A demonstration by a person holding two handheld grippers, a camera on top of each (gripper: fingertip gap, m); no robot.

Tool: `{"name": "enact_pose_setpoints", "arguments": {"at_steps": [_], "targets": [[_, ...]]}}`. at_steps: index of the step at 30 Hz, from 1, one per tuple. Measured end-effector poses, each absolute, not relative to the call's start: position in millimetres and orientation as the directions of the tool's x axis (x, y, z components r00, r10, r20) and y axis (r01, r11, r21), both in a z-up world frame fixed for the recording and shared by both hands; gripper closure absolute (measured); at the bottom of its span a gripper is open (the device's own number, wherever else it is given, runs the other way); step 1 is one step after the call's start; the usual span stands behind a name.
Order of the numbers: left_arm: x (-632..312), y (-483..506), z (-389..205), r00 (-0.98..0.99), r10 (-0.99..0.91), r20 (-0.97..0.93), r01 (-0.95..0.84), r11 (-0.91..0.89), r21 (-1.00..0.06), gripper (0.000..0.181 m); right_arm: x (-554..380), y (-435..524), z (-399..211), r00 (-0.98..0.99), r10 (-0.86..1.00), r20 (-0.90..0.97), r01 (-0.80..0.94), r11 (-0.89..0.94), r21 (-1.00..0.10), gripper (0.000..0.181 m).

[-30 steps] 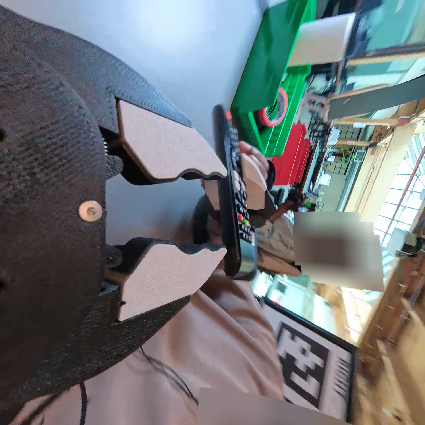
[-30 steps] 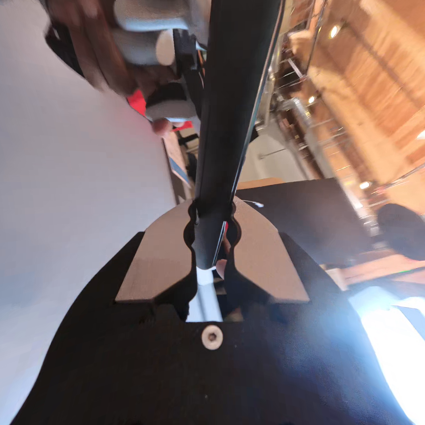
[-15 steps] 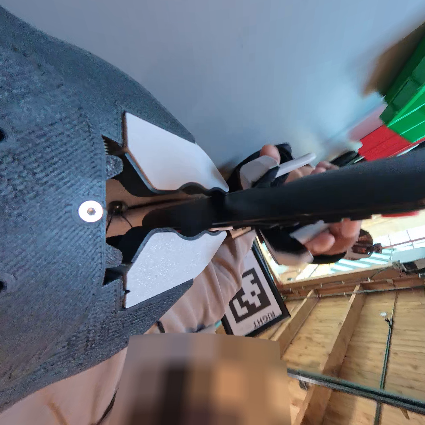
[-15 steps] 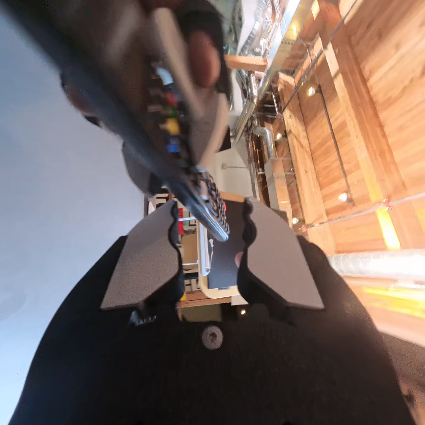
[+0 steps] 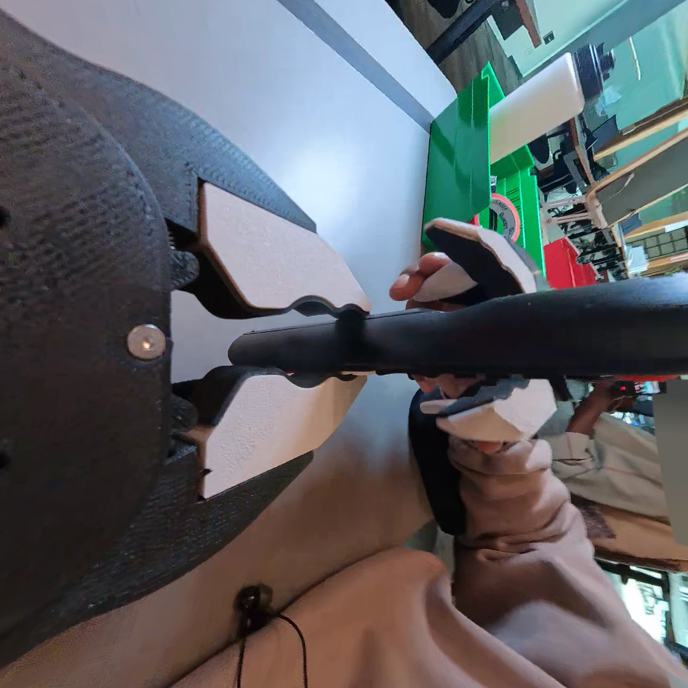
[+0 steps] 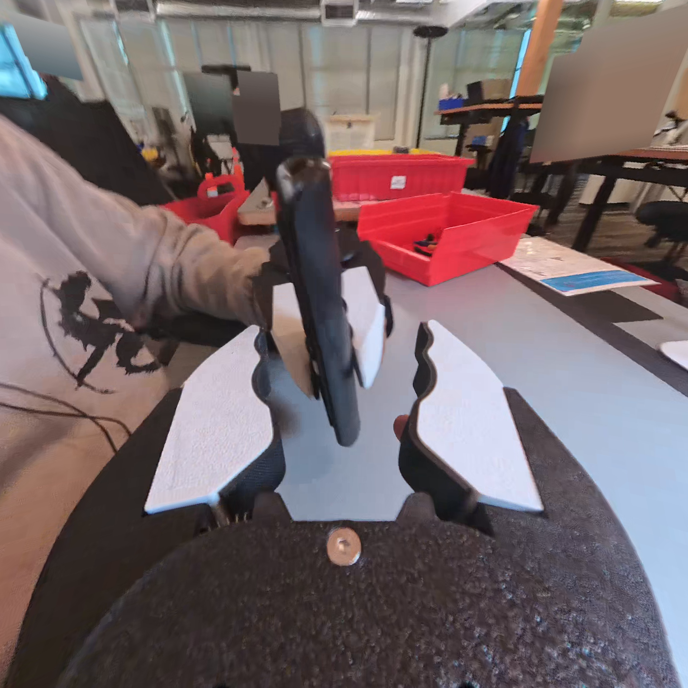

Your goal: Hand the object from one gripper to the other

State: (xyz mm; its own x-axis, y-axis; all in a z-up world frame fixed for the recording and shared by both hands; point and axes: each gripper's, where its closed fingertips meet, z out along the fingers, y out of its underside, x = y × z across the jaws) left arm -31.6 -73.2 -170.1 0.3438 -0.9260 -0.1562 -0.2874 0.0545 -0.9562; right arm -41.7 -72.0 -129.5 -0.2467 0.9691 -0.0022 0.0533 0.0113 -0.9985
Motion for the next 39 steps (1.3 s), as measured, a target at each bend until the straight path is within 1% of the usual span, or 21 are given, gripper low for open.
{"name": "enact_pose_setpoints", "arguments": {"at_steps": [1, 2, 3, 6, 9, 11, 13, 15, 16, 18, 19, 20, 21, 24, 25, 26, 29, 30, 34, 36, 39], "targets": [[-27, -75, -177, 0.323, -0.932, -0.165, -0.315, 0.059, -0.947, 0.156, -43, -84, -134, -0.257, 0.965, 0.043, 0.080, 0.066, -0.995, 0.112], [-24, -77, -183, 0.305, -0.938, -0.165, -0.337, 0.055, -0.940, 0.156, -45, -89, -137, -0.239, 0.964, 0.112, 0.092, 0.137, -0.986, 0.129], [-22, -78, -188, 0.296, -0.941, -0.163, -0.352, 0.051, -0.935, 0.156, -46, -90, -139, -0.199, 0.959, 0.200, 0.100, 0.223, -0.970, 0.155], [-24, -73, -191, 0.318, -0.940, -0.125, -0.349, 0.007, -0.937, 0.154, -43, -90, -141, -0.172, 0.903, 0.393, 0.120, 0.415, -0.902, 0.157], [-37, -58, -182, 0.401, -0.913, -0.072, -0.284, -0.049, -0.957, 0.145, -38, -82, -137, -0.106, 0.806, 0.582, 0.112, 0.591, -0.799, 0.158], [-51, -45, -179, 0.460, -0.888, 0.021, -0.213, -0.134, -0.968, 0.138, -35, -73, -134, -0.042, 0.695, 0.717, 0.129, 0.716, -0.686, 0.158], [-61, -37, -182, 0.474, -0.864, 0.171, -0.137, -0.264, -0.955, 0.138, -31, -61, -134, 0.016, 0.529, 0.849, 0.188, 0.832, -0.522, 0.158], [-60, -38, -180, 0.375, -0.814, 0.443, 0.016, -0.472, -0.882, 0.136, -29, -53, -135, 0.052, 0.339, 0.940, 0.235, 0.910, -0.341, 0.158], [-57, -41, -173, 0.263, -0.760, 0.595, 0.115, -0.587, -0.801, 0.135, -29, -52, -136, 0.057, 0.247, 0.967, 0.251, 0.934, -0.254, 0.158], [-56, -41, -156, -0.024, -0.579, 0.815, 0.300, -0.782, -0.547, 0.136, -32, -53, -141, 0.050, 0.082, 0.995, 0.266, 0.960, -0.092, 0.159], [-58, -38, -151, -0.154, -0.485, 0.861, 0.353, -0.841, -0.410, 0.135, -35, -57, -143, 0.045, 0.021, 0.999, 0.257, 0.966, -0.032, 0.159], [-57, -36, -152, -0.230, -0.418, 0.879, 0.374, -0.872, -0.317, 0.137, -38, -62, -146, 0.037, -0.020, 0.999, 0.245, 0.969, 0.010, 0.158], [-53, -36, -157, -0.240, -0.390, 0.889, 0.370, -0.883, -0.288, 0.136, -42, -68, -151, 0.022, -0.045, 0.999, 0.227, 0.973, 0.039, 0.159], [-39, -47, -151, -0.246, -0.415, 0.876, 0.321, -0.887, -0.331, 0.133, -56, -90, -172, -0.036, -0.097, 0.995, 0.161, 0.982, 0.101, 0.159], [-36, -47, -155, -0.200, -0.432, 0.880, 0.316, -0.878, -0.359, 0.136, -59, -94, -177, -0.039, -0.127, 0.991, 0.155, 0.979, 0.132, 0.159], [-35, -47, -161, -0.142, -0.464, 0.874, 0.303, -0.861, -0.408, 0.153, -62, -98, -182, -0.046, -0.135, 0.990, 0.140, 0.980, 0.140, 0.158], [-41, -47, -162, -0.080, -0.515, 0.853, 0.298, -0.829, -0.473, 0.155, -65, -94, -188, -0.056, -0.076, 0.996, 0.160, 0.983, 0.084, 0.154], [-44, -46, -159, -0.054, -0.549, 0.834, 0.304, -0.805, -0.510, 0.156, -65, -91, -190, -0.065, -0.038, 0.997, 0.172, 0.984, 0.049, 0.146], [-51, -46, -139, 0.068, -0.705, 0.705, 0.301, -0.660, -0.689, 0.156, -63, -94, -190, -0.136, 0.214, 0.967, 0.164, 0.968, -0.191, 0.115], [-50, -51, -131, 0.099, -0.755, 0.649, 0.290, -0.602, -0.744, 0.155, -61, -102, -188, -0.164, 0.287, 0.944, 0.132, 0.954, -0.268, 0.109], [-61, -48, -120, 0.176, -0.799, 0.574, 0.319, -0.506, -0.801, 0.157, -55, -106, -192, -0.205, 0.439, 0.875, 0.155, 0.897, -0.414, 0.104]]}}
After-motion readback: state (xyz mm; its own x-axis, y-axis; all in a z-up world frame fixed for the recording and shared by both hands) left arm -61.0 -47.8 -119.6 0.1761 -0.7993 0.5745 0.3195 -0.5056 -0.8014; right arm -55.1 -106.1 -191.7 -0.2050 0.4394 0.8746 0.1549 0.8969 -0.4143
